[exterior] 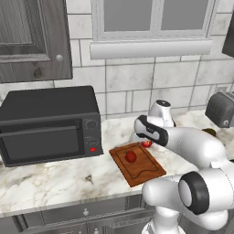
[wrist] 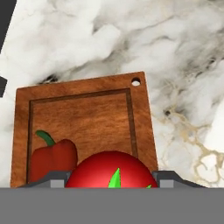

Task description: Place the avocado, onion, tomato, and bell pepper on the cutting board.

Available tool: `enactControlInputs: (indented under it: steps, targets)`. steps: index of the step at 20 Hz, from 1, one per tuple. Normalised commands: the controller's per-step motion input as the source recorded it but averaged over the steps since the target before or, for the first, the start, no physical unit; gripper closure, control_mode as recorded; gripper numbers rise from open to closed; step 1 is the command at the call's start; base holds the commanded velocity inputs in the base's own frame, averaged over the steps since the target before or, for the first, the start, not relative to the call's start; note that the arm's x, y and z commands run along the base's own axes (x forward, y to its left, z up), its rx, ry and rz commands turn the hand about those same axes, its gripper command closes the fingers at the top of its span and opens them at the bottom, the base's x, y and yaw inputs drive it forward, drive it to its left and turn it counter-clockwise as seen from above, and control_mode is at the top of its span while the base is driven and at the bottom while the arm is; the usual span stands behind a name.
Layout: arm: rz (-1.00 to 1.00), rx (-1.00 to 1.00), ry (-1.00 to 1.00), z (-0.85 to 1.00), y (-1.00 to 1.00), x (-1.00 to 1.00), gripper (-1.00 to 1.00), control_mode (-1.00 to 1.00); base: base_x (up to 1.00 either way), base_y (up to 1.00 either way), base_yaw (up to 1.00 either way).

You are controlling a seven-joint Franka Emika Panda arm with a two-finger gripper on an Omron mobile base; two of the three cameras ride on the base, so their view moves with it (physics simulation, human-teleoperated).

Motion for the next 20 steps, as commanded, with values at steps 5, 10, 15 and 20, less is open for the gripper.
enactControlInputs:
  steps: [5,10,15,20]
  targets:
    - [0.00,0.00,0.02,-0.28,0.00,0.09,1.00,-1.00,0.00,0.00,0.00]
    - [0.00,0.00,0.02,-0.23,0.02,0.09,1.00,-1.00,0.00,0.00,0.00]
    - [0.00,0.00,0.01,-0.16,0.04,0.05,1.00,-1.00,0.00,0.00,0.00]
    - [0.00,0.00,0.00,-0.10,0.00,0.00,1.00,-1.00,0.00,0.00,0.00]
